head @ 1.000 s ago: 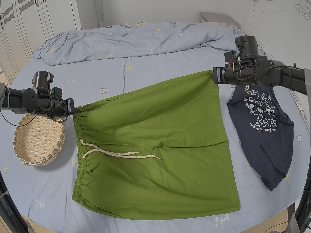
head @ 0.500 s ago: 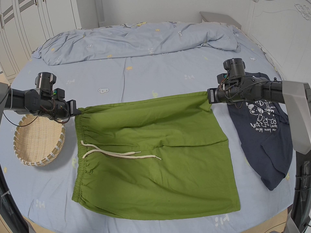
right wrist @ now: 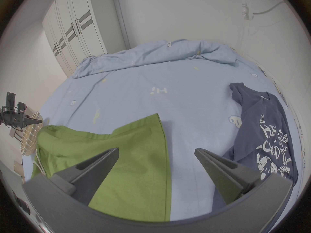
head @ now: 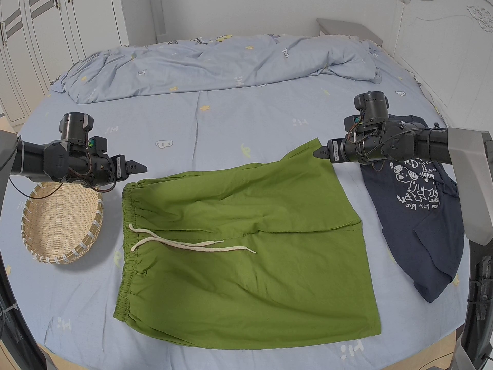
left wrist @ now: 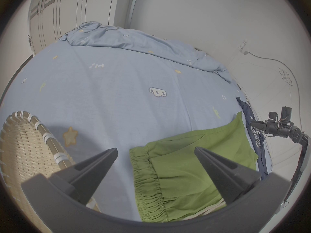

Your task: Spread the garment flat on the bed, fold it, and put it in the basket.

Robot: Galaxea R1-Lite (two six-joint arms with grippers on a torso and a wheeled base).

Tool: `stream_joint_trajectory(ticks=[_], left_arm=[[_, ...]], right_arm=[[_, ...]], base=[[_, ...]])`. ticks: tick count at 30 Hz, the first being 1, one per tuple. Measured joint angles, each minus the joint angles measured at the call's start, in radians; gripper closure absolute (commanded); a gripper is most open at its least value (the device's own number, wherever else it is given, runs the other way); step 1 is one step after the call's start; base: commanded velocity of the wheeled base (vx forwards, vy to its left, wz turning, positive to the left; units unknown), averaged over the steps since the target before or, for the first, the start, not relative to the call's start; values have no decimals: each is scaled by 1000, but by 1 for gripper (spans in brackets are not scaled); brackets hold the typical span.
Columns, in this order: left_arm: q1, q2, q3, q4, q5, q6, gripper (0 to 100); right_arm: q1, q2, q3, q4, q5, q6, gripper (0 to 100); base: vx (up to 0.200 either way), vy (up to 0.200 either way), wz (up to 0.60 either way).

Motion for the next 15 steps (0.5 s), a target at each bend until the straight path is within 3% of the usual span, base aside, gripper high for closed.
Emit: stream_joint_trajectory(ticks=[8, 15], left_arm=[[-18, -42, 30, -3, 5, -22, 0], [-24, -148, 142, 0, -21, -66, 0]], right_arm=[[1, -66, 0, 37, 7, 37, 0], [-21, -207, 8, 204, 80, 241, 0]], base=[[0, 0, 0], [0, 0, 0]])
